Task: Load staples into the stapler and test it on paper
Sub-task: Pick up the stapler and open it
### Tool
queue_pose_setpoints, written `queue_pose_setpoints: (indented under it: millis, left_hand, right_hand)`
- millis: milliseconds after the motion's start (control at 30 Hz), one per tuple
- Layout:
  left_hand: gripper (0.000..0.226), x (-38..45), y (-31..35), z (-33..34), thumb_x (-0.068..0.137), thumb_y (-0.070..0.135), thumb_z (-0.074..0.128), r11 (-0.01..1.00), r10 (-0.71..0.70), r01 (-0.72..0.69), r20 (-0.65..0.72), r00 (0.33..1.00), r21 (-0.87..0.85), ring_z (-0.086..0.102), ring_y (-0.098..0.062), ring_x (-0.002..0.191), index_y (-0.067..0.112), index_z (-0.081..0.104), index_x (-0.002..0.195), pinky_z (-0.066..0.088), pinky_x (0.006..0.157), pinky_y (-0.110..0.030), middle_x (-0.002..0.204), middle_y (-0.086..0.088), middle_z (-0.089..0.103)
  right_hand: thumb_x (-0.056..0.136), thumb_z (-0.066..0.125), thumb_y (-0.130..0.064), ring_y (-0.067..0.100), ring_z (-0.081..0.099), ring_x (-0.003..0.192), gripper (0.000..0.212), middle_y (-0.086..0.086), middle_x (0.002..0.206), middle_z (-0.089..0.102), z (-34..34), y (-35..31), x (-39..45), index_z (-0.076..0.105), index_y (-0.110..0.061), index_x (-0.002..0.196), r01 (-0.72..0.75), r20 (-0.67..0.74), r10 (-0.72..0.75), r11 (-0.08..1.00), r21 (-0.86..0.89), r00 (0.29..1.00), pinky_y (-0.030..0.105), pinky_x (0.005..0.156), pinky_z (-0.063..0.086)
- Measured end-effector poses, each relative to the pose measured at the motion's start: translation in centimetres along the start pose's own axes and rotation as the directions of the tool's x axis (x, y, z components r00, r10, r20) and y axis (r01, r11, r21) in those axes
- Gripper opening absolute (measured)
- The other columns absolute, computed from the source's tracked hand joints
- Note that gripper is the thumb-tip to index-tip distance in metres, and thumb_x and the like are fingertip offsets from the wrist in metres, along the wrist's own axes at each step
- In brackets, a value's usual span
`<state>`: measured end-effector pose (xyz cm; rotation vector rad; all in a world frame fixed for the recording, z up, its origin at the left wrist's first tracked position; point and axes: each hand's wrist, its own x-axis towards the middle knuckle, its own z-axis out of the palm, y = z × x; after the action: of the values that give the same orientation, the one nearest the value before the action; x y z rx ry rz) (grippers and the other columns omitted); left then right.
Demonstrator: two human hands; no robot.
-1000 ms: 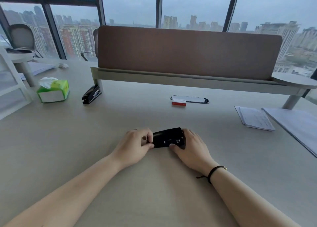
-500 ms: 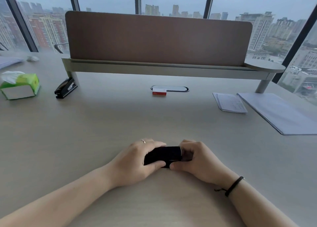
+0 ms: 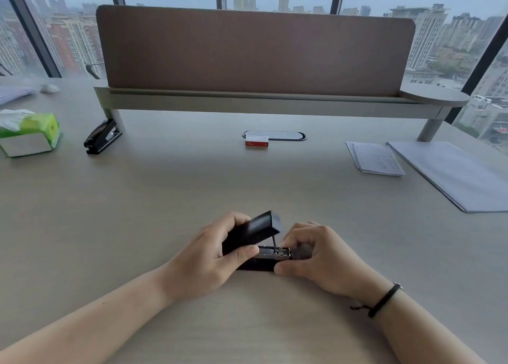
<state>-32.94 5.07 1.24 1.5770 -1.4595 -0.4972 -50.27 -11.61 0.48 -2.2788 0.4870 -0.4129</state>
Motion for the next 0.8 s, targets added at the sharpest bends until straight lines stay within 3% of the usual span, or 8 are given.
queue_pose_setpoints:
  millis: [167, 333, 433, 500, 567, 700, 800]
  left_hand:
    - [0.023, -0.1, 0.3, -0.6, 0.088, 0.024, 0.066, 0.994, -0.013, 0.015, 0.021, 1.000, -0.111, 0.065, -0.024, 0.095, 0.017, 0.059, 0.109, 0.050, 0.086, -0.041, 0.099, -0.007, 0.068]
    - [0.026, 0.1, 0.4, -1.9, 0.081, 0.029, 0.073, 0.993, 0.055, -0.058, -0.033, 0.998, -0.102, 0.068, -0.019, 0.101, 0.024, 0.064, 0.105, 0.050, 0.098, -0.034, 0.099, 0.004, 0.072]
    - [0.024, 0.4, 0.4, -3.2, 0.072, 0.022, 0.079, 0.987, 0.101, -0.108, -0.062, 0.993, -0.122, 0.070, -0.016, 0.089, 0.013, 0.067, 0.091, 0.051, 0.089, -0.026, 0.088, 0.008, 0.072]
    - [0.024, 0.6, 0.3, -4.5, 0.070, 0.018, 0.080, 0.986, 0.099, -0.102, -0.029, 0.995, -0.131, 0.069, -0.016, 0.081, 0.005, 0.066, 0.084, 0.050, 0.081, -0.021, 0.083, 0.000, 0.071]
    - [0.020, 0.6, 0.2, -5.7, 0.069, 0.012, 0.082, 0.987, 0.070, -0.062, 0.047, 0.996, -0.151, 0.068, -0.016, 0.078, 0.010, 0.065, 0.081, 0.050, 0.074, -0.019, 0.085, -0.011, 0.070]
    - [0.023, 0.3, -0.8, -8.0, 0.064, 0.018, 0.082, 0.992, -0.023, 0.035, 0.104, 0.994, -0.124, 0.061, -0.015, 0.066, 0.022, 0.061, 0.071, 0.046, 0.059, -0.025, 0.085, -0.009, 0.071]
    - [0.020, 0.2, -1.3, -8.9, 0.065, 0.021, 0.085, 0.995, -0.049, 0.060, 0.133, 0.990, -0.082, 0.060, -0.013, 0.063, 0.023, 0.067, 0.074, 0.044, 0.057, -0.025, 0.082, -0.010, 0.071]
  right_hand:
    - [0.055, 0.081, -0.056, 0.013, 0.058, 0.093, 0.029, -0.013, 0.087, 0.068, -0.2, 0.3, 0.1, 0.068, -0.038, 0.074, 0.001, 0.006, -0.001, 1.000, 0.005, 1.000, 0.036, 0.087, 0.048]
    - [0.061, 0.089, -0.041, 0.009, 0.058, 0.095, 0.029, -0.010, 0.090, 0.070, -0.9, 0.7, 0.0, 0.072, -0.029, 0.082, -0.033, 0.032, 0.033, 0.999, 0.012, 0.999, 0.034, 0.090, 0.047]
    - [0.063, 0.090, -0.037, 0.008, 0.057, 0.098, 0.026, -0.011, 0.090, 0.071, -1.1, 0.6, 0.0, 0.074, -0.027, 0.082, -0.054, 0.053, 0.054, 0.998, 0.009, 0.997, 0.031, 0.091, 0.047]
    - [0.063, 0.089, -0.037, 0.007, 0.056, 0.098, 0.025, -0.012, 0.090, 0.070, -1.1, 0.4, -0.1, 0.074, -0.030, 0.081, -0.064, 0.060, 0.063, 0.998, 0.007, 0.996, 0.029, 0.090, 0.047]
    - [0.063, 0.089, -0.037, 0.007, 0.056, 0.097, 0.025, -0.012, 0.090, 0.070, -1.1, 0.4, -0.1, 0.073, -0.029, 0.081, -0.068, 0.065, 0.068, 0.998, -0.001, 0.996, 0.029, 0.089, 0.046]
    - [0.063, 0.090, -0.037, 0.010, 0.056, 0.096, 0.026, -0.009, 0.088, 0.070, -1.2, 0.5, -0.1, 0.072, -0.027, 0.078, -0.071, 0.058, 0.071, 0.997, 0.003, 0.996, 0.031, 0.088, 0.046]
    - [0.062, 0.090, -0.038, 0.012, 0.057, 0.096, 0.027, -0.007, 0.088, 0.070, -1.2, 0.6, -0.1, 0.071, -0.027, 0.077, -0.063, 0.049, 0.063, 0.998, -0.004, 0.997, 0.032, 0.088, 0.046]
